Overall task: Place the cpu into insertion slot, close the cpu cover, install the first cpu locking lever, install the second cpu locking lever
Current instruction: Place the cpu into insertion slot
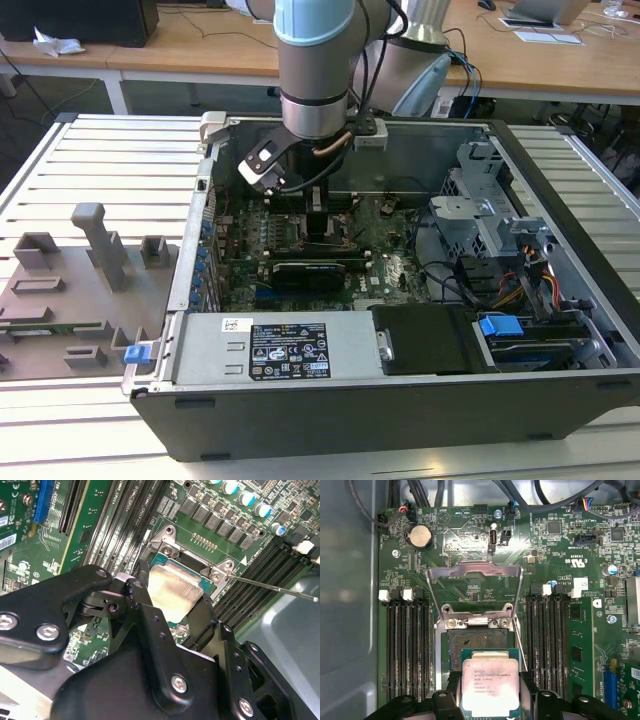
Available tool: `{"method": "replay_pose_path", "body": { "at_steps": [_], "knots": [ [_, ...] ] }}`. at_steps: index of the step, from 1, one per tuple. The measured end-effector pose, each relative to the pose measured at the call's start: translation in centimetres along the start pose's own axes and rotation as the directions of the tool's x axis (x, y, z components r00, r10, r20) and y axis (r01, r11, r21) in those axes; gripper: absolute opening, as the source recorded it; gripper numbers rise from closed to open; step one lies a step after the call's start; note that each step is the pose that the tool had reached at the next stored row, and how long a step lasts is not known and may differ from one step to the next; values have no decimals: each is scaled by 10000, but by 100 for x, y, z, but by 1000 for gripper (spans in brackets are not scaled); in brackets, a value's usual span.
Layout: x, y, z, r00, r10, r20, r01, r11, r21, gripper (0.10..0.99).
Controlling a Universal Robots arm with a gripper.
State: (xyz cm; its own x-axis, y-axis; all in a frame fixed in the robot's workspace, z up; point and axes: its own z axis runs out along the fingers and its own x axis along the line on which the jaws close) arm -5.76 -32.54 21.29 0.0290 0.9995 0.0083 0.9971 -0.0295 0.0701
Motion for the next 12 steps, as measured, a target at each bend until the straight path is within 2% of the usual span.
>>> {"method": "replay_pose_path", "body": {
  "at_steps": [3, 9, 12],
  "knots": [
    [0, -2, 35, 10000, 1, 0, -1, 10000, 0, 545],
    [74, 67, 93, 10000, -19, -3, 19, 10000, -1, 545],
    [79, 72, 129, 10000, -18, -2, 18, 10000, 0, 545]
  ]
}}
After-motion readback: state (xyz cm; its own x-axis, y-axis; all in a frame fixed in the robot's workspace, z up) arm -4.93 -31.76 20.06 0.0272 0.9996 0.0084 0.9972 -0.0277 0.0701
